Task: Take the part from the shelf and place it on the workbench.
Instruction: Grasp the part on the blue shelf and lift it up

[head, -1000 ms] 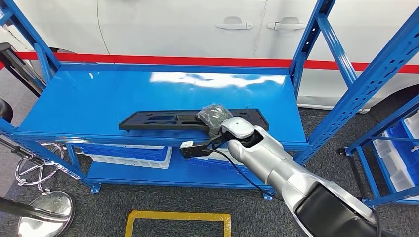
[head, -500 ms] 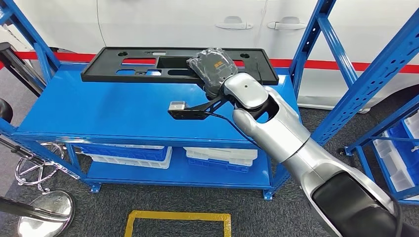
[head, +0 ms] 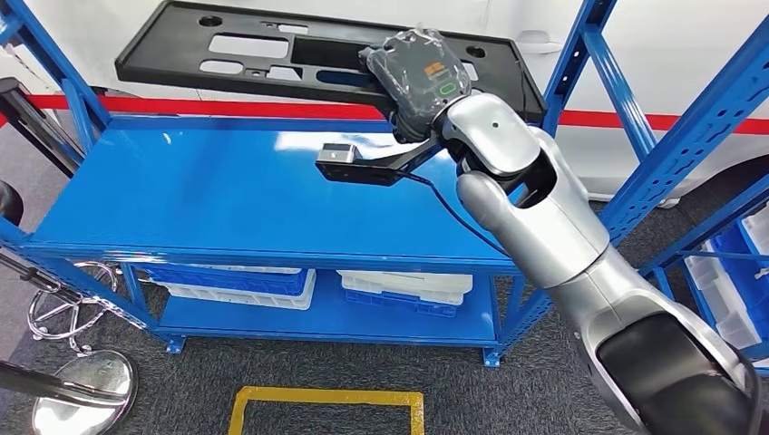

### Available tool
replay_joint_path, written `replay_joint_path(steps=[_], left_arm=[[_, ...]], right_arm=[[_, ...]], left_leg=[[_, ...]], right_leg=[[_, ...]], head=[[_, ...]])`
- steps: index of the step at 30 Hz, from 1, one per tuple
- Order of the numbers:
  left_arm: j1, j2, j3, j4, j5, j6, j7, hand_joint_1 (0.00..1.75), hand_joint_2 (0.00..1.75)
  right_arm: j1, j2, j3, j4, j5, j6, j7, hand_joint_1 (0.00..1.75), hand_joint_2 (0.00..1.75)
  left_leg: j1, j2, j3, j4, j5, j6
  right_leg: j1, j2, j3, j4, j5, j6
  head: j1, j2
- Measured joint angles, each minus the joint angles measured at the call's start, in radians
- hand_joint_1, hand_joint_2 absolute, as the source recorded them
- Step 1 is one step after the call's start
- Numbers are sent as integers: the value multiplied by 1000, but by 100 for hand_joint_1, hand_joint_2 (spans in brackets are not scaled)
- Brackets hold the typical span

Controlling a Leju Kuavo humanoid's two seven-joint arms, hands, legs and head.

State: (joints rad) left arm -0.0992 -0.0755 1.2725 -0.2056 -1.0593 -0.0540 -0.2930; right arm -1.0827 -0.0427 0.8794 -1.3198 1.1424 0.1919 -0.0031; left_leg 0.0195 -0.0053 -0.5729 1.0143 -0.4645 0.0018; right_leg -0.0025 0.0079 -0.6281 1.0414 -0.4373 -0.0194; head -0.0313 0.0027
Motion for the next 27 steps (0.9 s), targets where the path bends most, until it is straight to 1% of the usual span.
replay_joint_path(steps=[7,14,19,27], left_arm=[[0,0,0,0,7,2,4,0,175],[0,0,0,0,12,1,8,0,175],[0,0,0,0,10,1,9,0,175],[0,0,0,0,-1,6,8,0,175]], right_arm=[[16,-24,-6,-15,-2,-18,-10,175,175],[66,-39,-20,-28,29,-91,-6,175,175],[83,-42,-21,-40,42,-94,-7,175,175],[101,-49,-23,-65,99,-91,-35,175,175]], left_leg=[[0,0,0,0,0,0],[0,0,0,0,0,0],[0,0,0,0,0,0],[0,0,0,0,0,0]], right_leg=[[0,0,0,0,0,0],[0,0,0,0,0,0],[0,0,0,0,0,0],[0,0,0,0,0,0]], head=[[0,0],[0,0],[0,0],[0,0]])
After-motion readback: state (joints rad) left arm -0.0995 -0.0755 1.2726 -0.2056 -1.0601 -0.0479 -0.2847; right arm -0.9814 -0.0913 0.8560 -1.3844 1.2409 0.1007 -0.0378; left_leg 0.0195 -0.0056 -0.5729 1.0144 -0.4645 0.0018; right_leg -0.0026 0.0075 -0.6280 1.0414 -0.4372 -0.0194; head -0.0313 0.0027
